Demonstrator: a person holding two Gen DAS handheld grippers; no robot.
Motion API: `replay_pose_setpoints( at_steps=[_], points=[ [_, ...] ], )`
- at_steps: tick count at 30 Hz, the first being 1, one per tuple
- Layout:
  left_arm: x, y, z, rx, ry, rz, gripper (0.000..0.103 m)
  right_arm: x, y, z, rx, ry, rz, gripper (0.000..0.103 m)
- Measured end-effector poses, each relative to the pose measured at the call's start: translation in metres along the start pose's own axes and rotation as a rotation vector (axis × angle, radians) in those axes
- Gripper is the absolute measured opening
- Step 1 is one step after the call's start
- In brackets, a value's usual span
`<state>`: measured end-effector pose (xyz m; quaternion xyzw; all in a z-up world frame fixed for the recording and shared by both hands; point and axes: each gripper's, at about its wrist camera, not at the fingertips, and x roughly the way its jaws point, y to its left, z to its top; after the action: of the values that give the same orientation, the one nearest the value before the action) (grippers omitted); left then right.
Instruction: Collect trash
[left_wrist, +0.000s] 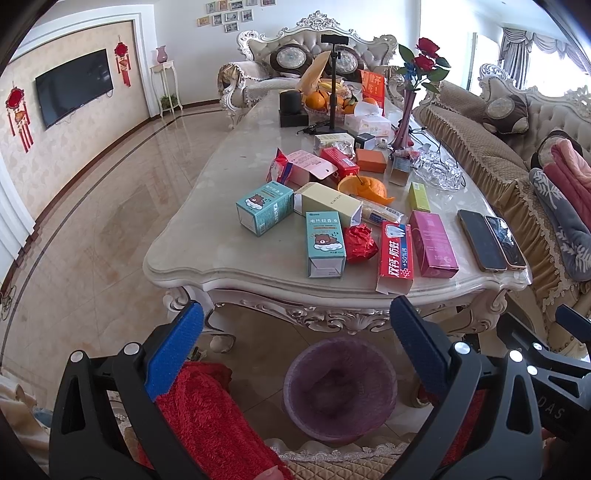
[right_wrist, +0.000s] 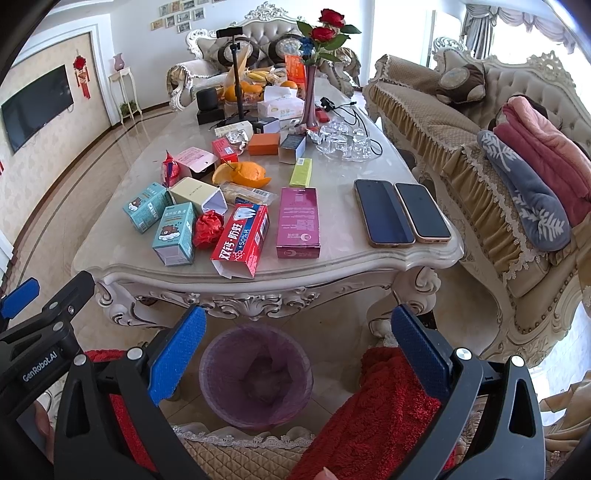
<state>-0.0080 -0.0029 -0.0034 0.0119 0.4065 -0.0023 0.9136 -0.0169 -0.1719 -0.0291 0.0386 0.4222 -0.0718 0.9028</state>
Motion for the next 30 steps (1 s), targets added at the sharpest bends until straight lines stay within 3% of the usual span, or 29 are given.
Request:
replay_pose_setpoints(
  at_steps=[19, 23, 30],
  points=[
    [0.009, 0.004, -0.002, -0.006, 0.019, 0.015, 0.098, 0.001, 0.000, 0.000, -0.016, -0.019, 0.023, 0.097],
    [0.019, 0.009, -0.001, -0.020, 0.024, 0.022, 0.098, 0.013, -0.004, 0.001, -0.002, -0.009, 0.058, 0.097],
    [0.054, 0.029, 0.006, -0.012, -0.004, 0.023, 0.098, 0.047, -0.017, 0.018, -0.008, -0.064, 0.037, 0.097]
  ],
)
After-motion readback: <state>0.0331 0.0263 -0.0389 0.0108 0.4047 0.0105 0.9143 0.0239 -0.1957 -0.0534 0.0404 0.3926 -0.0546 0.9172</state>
